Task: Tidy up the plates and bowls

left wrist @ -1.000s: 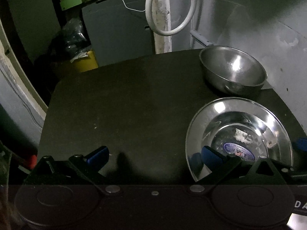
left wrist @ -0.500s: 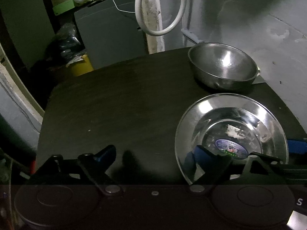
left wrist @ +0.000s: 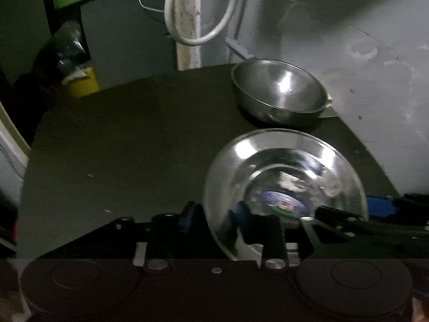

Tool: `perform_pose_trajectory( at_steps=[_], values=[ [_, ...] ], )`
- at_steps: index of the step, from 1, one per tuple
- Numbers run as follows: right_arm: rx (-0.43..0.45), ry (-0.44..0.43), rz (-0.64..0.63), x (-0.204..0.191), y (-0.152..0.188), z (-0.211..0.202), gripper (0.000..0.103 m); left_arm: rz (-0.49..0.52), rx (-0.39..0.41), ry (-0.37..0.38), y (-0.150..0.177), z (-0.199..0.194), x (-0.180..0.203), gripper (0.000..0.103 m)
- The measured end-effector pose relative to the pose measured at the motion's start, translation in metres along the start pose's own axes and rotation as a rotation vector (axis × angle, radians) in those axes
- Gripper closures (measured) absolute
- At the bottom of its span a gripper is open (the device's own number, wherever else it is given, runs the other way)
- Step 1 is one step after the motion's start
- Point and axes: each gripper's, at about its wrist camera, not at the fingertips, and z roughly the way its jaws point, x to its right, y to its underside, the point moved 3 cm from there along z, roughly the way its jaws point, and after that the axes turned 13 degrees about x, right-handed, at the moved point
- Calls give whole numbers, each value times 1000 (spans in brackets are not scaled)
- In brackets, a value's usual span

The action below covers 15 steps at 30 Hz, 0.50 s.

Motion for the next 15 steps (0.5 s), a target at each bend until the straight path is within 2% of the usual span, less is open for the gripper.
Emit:
perform_pose_trajectory(
  at_steps=[6, 15],
  values=[
    [15, -4, 30, -1, 0, -4, 62, -25, 16, 8, 3, -7, -8, 76],
    [88, -18, 13, -20, -9, -31, 62, -20, 101, 19, -8, -37, -19, 76]
  ],
)
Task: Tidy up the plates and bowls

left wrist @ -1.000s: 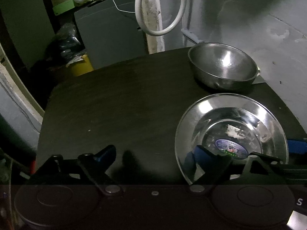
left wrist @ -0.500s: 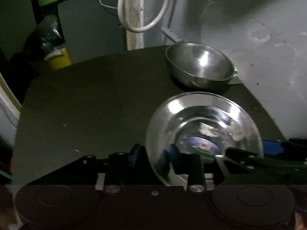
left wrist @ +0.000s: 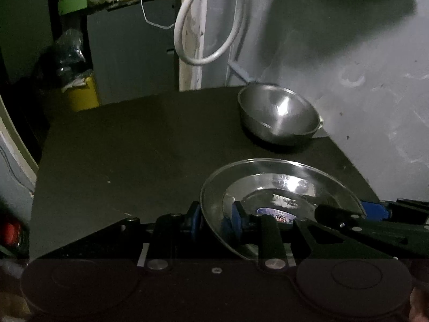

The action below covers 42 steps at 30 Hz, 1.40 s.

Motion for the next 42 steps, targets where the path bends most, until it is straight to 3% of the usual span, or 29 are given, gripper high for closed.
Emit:
perform_pose_trajectory(
  at_steps=[16, 31, 42],
  values=[
    [52, -23, -16, -56, 13, -74, 62, 26, 76, 35, 10, -83, -29, 76],
    [-12, -3, 4, -87, 67, -129, 62, 122, 29, 110, 65, -133, -40, 75],
    [-49, 26, 12, -87, 88, -142, 62, 190, 2, 148, 90, -142, -33, 73]
  ],
)
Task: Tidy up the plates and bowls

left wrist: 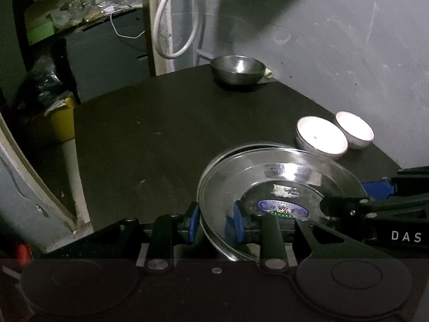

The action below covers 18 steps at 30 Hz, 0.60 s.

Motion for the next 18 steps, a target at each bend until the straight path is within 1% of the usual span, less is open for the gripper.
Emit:
perform_pose_trajectory(
  at_steps=[6, 11, 13, 14, 18],
  values=[
    [-1, 25, -19, -1, 3, 3, 62, 43, -1, -14, 3, 7, 9, 72],
    [-1, 40, -64, -4, 7, 8, 61, 49, -15, -36, 2, 15, 10, 72],
    [2, 38, -87, -6, 6, 10, 60, 66, -7, -38, 1, 17, 12, 75],
    [3, 41, -98, -8, 6, 11, 58, 74, -1, -38, 1, 17, 13, 75],
    [8, 29, -113, -8, 4, 16, 58, 91, 6, -39, -3, 20, 18, 75]
  ],
)
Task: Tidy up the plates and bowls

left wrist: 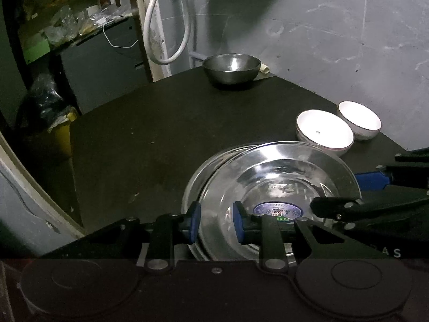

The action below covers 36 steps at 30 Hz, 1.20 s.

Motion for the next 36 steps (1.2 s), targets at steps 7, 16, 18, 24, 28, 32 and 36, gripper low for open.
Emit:
perform_pose_trajectory(
  at_steps=[7, 16, 18, 24, 28, 32, 36],
  values=[
    [-16, 5, -7, 3, 2, 6, 53, -52, 1, -35, -3, -2, -12, 69],
    [-7, -12, 4, -1, 0, 13, 29, -171, 36, -115, -9, -9, -38, 7],
    [-11, -24, 5, -4, 0, 15, 22, -196, 41, -129, -10, -8, -43, 3],
    [-27, -25, -5, -8, -2, 19, 17, -232, 39, -155, -12, -7, -51, 2],
    [-27, -7, -15, -10, -9, 18, 12, -235, 41, -159, -13, -7, -51, 1],
    [-16, 4, 2, -7, -18, 14, 9, -243, 52, -159, -15, -6, -51, 1],
    [-2, 22, 22, 1, -30, 8, 2, -275, 61, -160, -19, -4, -53, 1]
  ],
)
